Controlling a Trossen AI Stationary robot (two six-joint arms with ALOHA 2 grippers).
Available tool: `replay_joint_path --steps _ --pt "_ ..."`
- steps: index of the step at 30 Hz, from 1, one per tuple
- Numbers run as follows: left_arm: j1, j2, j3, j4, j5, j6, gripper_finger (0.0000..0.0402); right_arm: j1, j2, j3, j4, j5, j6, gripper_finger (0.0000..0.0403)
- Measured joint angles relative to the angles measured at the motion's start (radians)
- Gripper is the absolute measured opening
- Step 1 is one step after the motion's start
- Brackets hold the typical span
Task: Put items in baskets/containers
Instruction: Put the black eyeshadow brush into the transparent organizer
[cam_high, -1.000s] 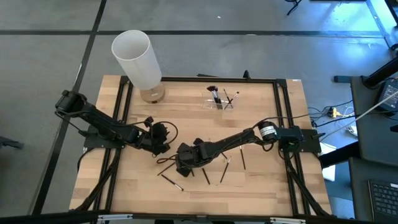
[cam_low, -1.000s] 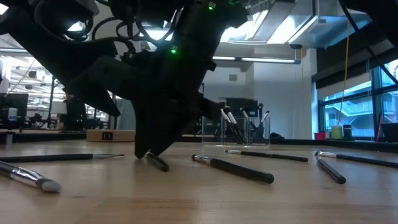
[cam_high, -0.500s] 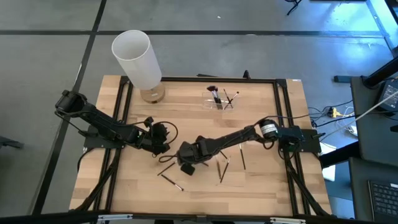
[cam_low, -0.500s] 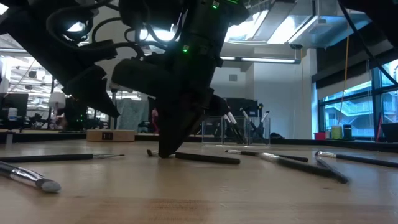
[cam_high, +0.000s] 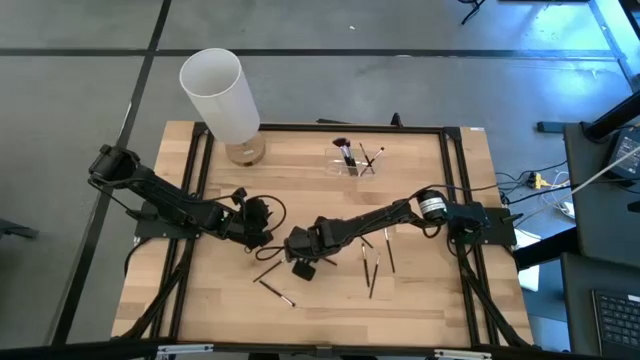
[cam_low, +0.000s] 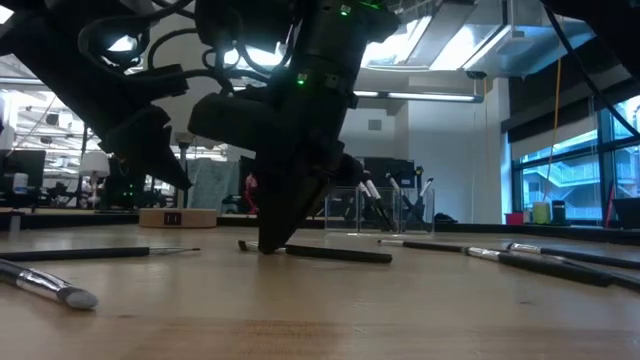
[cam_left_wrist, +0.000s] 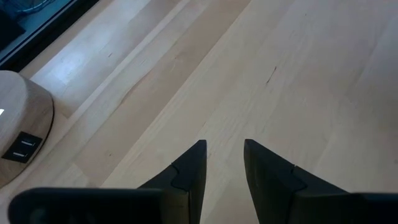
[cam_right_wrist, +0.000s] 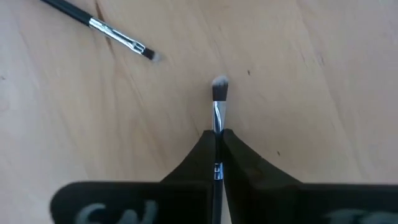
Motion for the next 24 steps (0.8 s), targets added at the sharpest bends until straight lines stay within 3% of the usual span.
replay_joint_path --steps 6,15,19,24 --pt "0.000 0.000 0.000 -0.001 0.000 0.000 0.0102 0.000 -0.037 -0.007 -0.038 0.016 -0.025 0.0018" --pt "-0.003 0.000 0.000 -0.007 0.005 -0.003 0.0102 0.014 -0.105 -0.004 -0.063 0.129 -0.033 0.0021" --pt "-0.013 0.000 0.000 -0.023 0.006 -0.014 0.0102 0.035 -0.166 -0.009 -0.085 0.240 -0.030 0.0019" --pt "-0.031 0.000 0.000 -0.047 0.000 -0.038 0.0102 0.060 -0.264 -0.085 -0.168 0.454 0.054 0.0022"
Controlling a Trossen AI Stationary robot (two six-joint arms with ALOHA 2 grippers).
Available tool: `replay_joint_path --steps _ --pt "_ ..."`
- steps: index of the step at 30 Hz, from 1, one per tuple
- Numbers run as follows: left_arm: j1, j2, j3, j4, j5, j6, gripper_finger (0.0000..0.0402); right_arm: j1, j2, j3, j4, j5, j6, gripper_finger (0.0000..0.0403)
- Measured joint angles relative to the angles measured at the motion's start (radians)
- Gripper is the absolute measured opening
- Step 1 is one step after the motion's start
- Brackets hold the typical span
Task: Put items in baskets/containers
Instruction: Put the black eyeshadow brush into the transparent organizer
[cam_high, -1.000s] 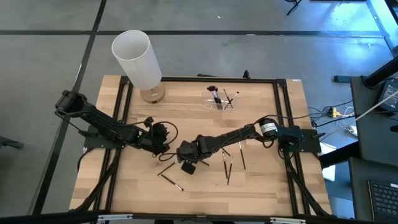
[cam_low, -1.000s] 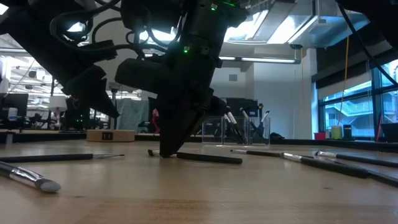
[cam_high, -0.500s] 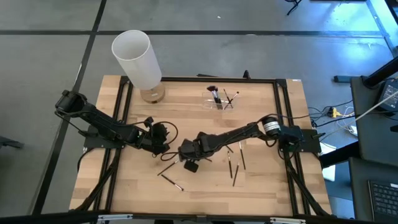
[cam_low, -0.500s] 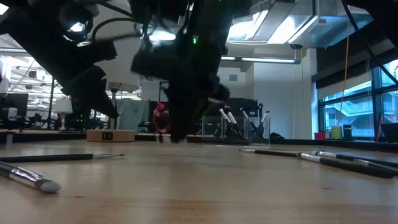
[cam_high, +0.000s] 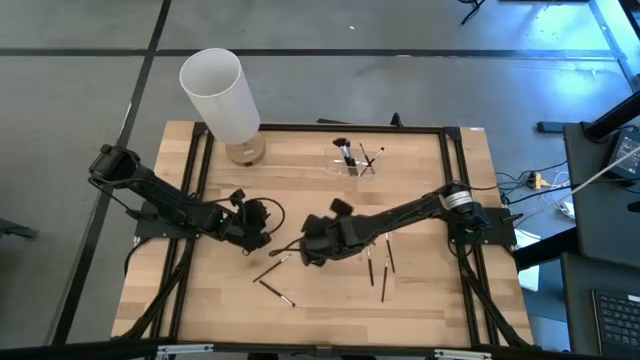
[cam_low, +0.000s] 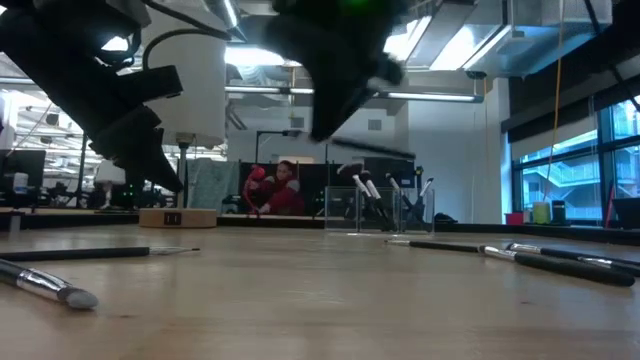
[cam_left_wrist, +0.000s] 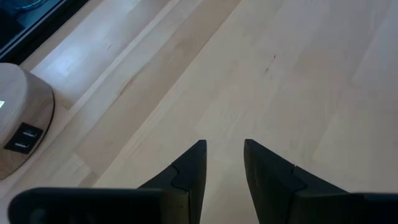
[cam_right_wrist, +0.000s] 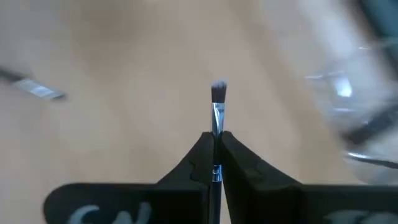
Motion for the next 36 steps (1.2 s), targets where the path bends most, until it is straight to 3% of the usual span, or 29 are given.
replay_joint_path --steps 5,8,12,17,21,24,27,36 --pt "-0.014 0.000 0.000 -0.010 -0.002 -0.014 0.0102 0.010 -0.195 -0.247 0.008 0.175 0.162 0.0022" --pt "-0.014 0.000 0.000 -0.010 -0.008 -0.014 0.0102 0.009 -0.339 -0.446 0.140 0.249 0.175 0.0022" --pt "-0.003 0.000 0.000 -0.004 -0.032 -0.014 0.0102 -0.009 -0.545 -0.686 0.428 0.386 0.059 0.0022" --pt "0.031 0.000 0.000 0.038 -0.035 0.024 0.0102 -0.103 -0.756 -0.966 0.884 0.535 -0.203 0.0022" --pt "0.052 0.000 0.000 0.073 -0.034 0.059 0.0102 -0.255 -0.854 -1.192 1.334 0.483 -0.377 0.0022" --pt "0.056 0.000 0.000 0.084 -0.033 0.075 0.0102 -0.387 -0.870 -1.344 1.723 0.314 -0.473 0.0022" --pt "0.056 0.000 0.000 0.083 -0.033 0.076 0.0102 -0.499 -0.852 -1.443 1.979 0.160 -0.488 0.0023" --pt "0.056 0.000 0.000 0.082 -0.032 0.083 0.0102 -0.621 -0.758 -1.480 2.021 0.062 -0.452 0.0026"
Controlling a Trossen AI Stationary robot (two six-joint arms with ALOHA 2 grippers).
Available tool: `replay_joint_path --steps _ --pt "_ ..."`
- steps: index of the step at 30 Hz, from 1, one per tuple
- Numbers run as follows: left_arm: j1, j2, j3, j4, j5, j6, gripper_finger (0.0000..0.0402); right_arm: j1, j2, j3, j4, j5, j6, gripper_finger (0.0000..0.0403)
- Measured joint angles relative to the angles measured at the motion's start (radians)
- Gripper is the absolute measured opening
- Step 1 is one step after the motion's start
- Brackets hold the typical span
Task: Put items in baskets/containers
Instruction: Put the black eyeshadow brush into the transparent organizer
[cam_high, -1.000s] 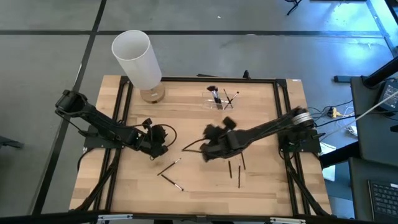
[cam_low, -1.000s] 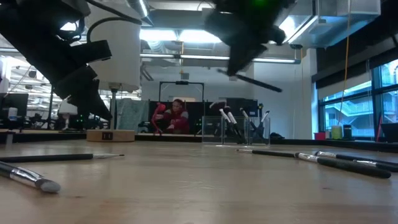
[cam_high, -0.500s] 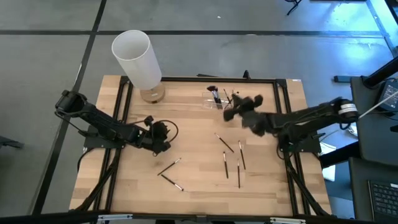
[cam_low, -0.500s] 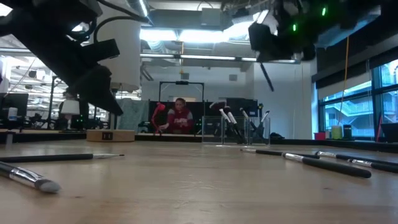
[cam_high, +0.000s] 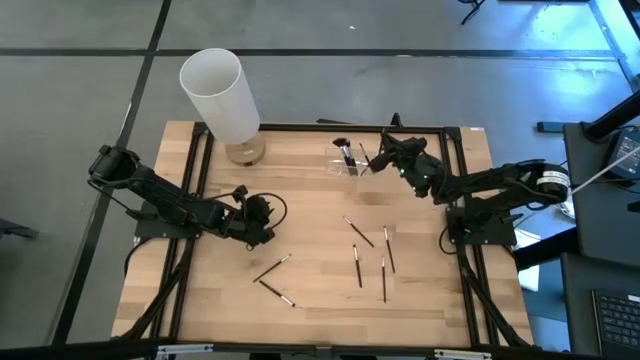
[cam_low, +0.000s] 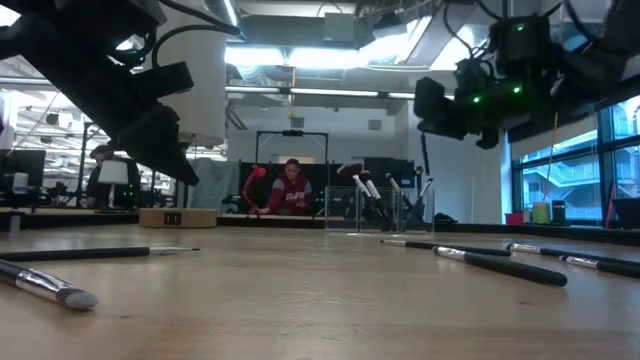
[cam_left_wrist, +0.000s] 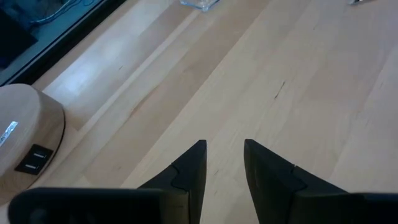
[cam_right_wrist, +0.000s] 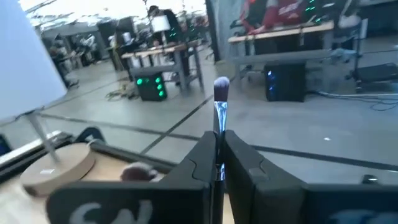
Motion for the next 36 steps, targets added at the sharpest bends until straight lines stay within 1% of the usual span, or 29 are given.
replay_joint_path --steps 8,12,15,21,24,27,28,30,33,34,36 --pt "0.000 0.000 0.000 0.000 0.000 0.000 0.0102 -0.023 0.123 0.040 0.001 -0.012 0.009 0.0027" --pt "0.000 0.000 0.000 0.000 0.000 0.000 0.0102 -0.023 0.153 0.044 0.007 -0.013 0.015 0.0033" --pt "0.000 0.000 0.000 0.000 0.000 -0.001 0.0102 -0.023 0.155 0.044 0.010 -0.012 0.034 0.0053" --pt "0.000 0.000 0.000 0.000 0.000 0.000 0.0102 -0.022 0.155 0.044 0.027 -0.011 0.031 0.0107" --pt "0.000 0.000 0.000 -0.001 0.001 0.000 0.0102 -0.022 0.149 0.044 0.022 -0.014 0.045 0.0125" --pt "-0.001 0.000 0.000 -0.001 0.001 -0.001 0.0102 -0.005 0.106 0.044 -0.027 -0.075 0.072 0.0129" --pt "-0.002 0.000 0.000 -0.001 0.003 -0.001 0.0102 0.003 0.081 0.045 -0.075 -0.115 0.092 0.0128" --pt "-0.002 0.000 0.000 -0.002 0.011 -0.001 0.0102 0.014 0.026 0.074 -0.267 -0.232 0.157 0.0123" --pt "-0.002 0.000 0.000 -0.004 0.012 0.000 0.0102 0.046 -0.032 0.183 -0.694 -0.394 0.261 0.0112" --pt "-0.002 0.000 0.000 -0.004 0.013 0.000 0.0102 0.068 -0.034 0.229 -0.831 -0.427 0.281 0.0108" --pt "-0.002 0.000 0.000 -0.004 0.022 -0.001 0.0102 0.131 -0.030 0.314 -1.087 -0.443 0.321 0.0100"
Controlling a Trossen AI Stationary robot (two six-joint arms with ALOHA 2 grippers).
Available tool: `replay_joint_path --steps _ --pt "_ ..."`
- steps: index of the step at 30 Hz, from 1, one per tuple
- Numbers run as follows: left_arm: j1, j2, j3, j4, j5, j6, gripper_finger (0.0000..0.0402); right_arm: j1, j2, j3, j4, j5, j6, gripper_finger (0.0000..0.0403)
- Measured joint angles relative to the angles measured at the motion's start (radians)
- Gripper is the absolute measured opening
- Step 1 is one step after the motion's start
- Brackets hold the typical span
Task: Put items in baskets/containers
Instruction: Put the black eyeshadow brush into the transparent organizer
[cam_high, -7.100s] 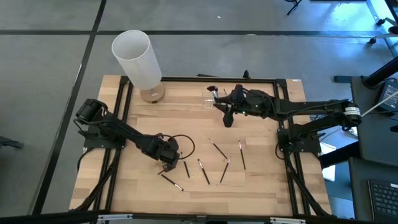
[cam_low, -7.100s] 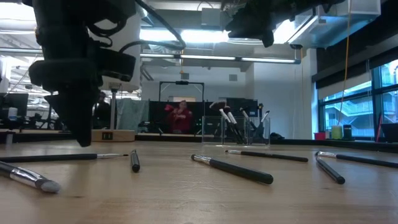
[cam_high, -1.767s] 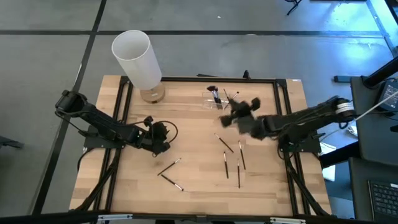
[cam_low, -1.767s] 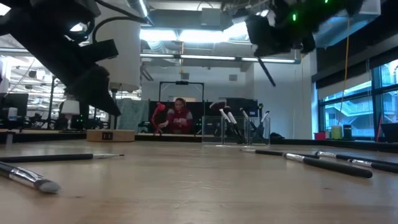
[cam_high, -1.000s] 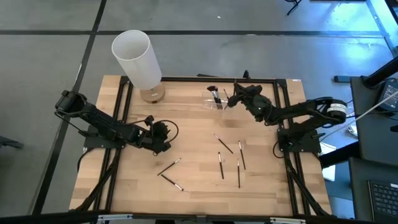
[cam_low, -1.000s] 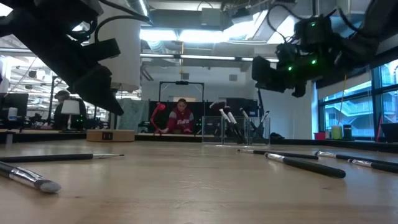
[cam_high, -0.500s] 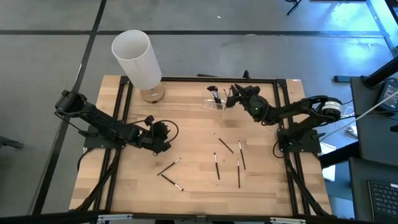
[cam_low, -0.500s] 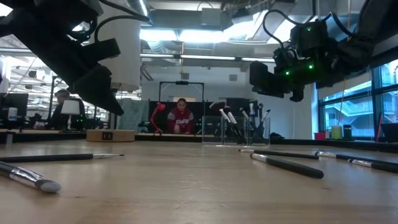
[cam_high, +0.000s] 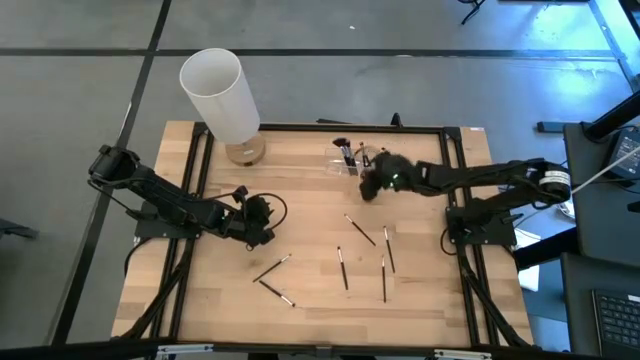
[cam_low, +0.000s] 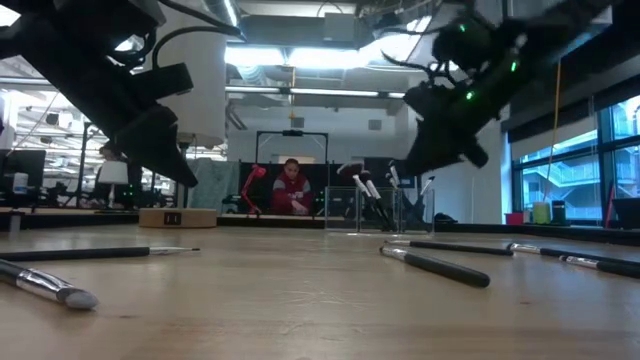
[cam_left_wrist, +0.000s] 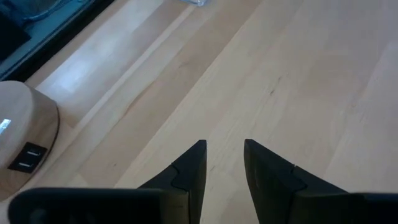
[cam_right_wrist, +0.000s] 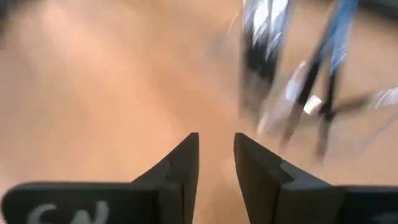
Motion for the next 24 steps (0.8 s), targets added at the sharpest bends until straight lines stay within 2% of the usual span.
replay_joint_path --steps 4,8,12,16,19,24 --pt "0.000 0.000 0.000 0.004 0.010 -0.008 0.0102 0.160 0.039 0.152 -0.269 0.027 0.107 0.0085" --pt "0.000 0.000 0.000 0.006 0.010 -0.015 0.0102 0.313 0.128 0.262 -0.291 0.030 0.278 0.0072" --pt "0.000 0.000 0.000 0.007 0.009 -0.016 0.0102 0.421 0.292 0.374 -0.298 0.041 0.417 0.0066" --pt "0.000 0.000 0.000 0.007 0.029 -0.018 0.0102 0.475 0.470 0.503 -0.331 0.033 0.539 0.0066" --pt "0.000 0.000 0.000 0.006 0.036 -0.016 0.0102 0.488 0.574 0.620 -0.412 -0.037 0.542 0.0066" --pt "0.000 0.000 0.000 0.005 0.036 0.006 0.0102 0.491 0.700 0.801 -0.580 -0.096 0.517 0.0066"
